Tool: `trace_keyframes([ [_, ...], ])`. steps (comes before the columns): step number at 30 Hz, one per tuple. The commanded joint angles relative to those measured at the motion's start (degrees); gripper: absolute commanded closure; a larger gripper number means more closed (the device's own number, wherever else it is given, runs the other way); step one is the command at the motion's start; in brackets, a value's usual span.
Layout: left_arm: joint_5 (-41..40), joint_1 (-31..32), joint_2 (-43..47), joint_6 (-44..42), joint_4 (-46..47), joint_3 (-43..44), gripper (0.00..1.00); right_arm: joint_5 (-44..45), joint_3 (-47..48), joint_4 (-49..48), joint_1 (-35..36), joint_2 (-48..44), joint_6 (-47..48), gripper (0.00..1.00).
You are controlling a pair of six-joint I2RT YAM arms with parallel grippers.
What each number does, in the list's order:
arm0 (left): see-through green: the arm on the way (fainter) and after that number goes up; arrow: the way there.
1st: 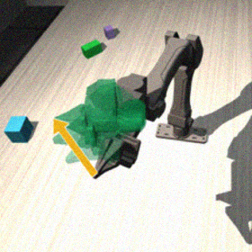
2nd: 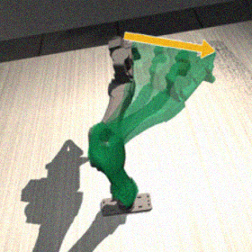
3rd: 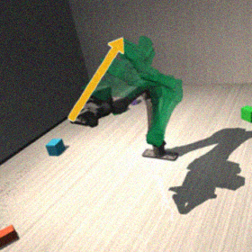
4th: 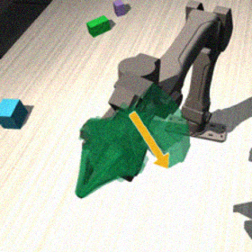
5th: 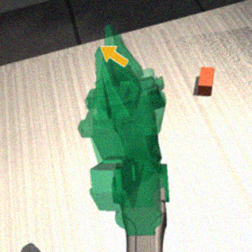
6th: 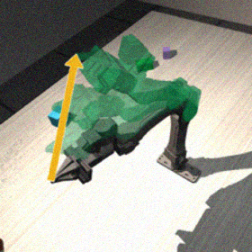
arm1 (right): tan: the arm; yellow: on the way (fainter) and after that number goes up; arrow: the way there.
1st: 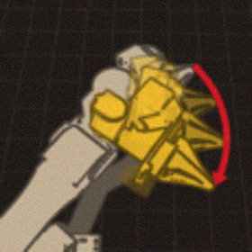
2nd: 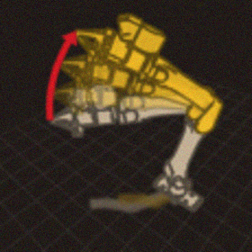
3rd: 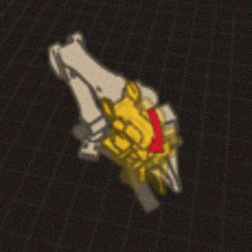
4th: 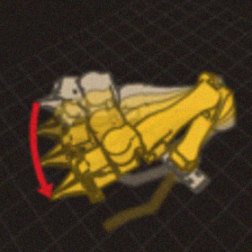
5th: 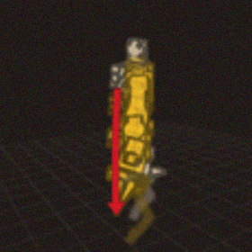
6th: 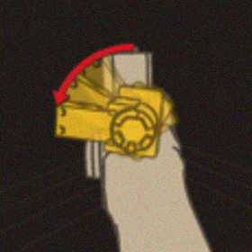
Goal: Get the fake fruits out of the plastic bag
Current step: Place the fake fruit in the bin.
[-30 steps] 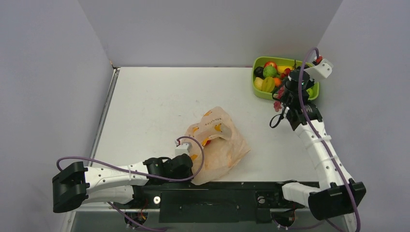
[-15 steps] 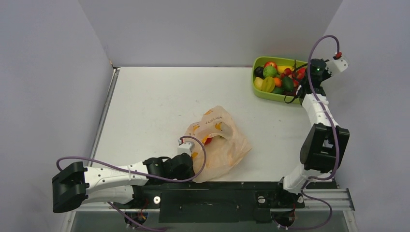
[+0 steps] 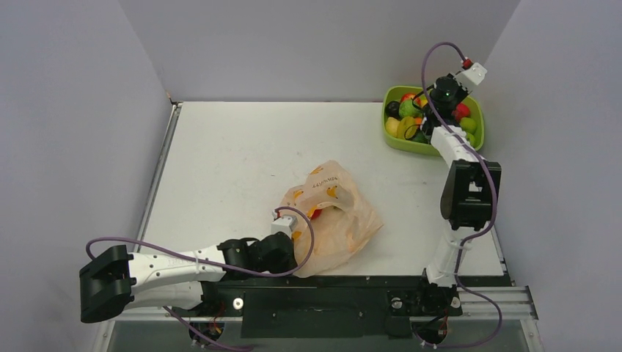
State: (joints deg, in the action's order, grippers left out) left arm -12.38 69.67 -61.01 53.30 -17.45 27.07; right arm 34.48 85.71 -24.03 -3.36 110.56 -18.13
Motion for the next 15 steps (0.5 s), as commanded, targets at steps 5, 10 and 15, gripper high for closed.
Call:
trace_keyframes([
  [5,-0.54,-0.53,-0.57,-0.50,0.45,3.14,1.00,5.44,23.05,5.06,-0.17,16.50,7.25,1.00],
  [10,-0.38,-0.59,-0.55,0.12,0.67,3.21,1.00,5.95,29.95,11.08,-0.60,21.17,8.16,0.96],
  [15,-0.47,-0.59,-0.63,0.16,-0.03,3.66,1.00,6.02,29.98,15.76,-0.57,20.92,7.51,0.53],
])
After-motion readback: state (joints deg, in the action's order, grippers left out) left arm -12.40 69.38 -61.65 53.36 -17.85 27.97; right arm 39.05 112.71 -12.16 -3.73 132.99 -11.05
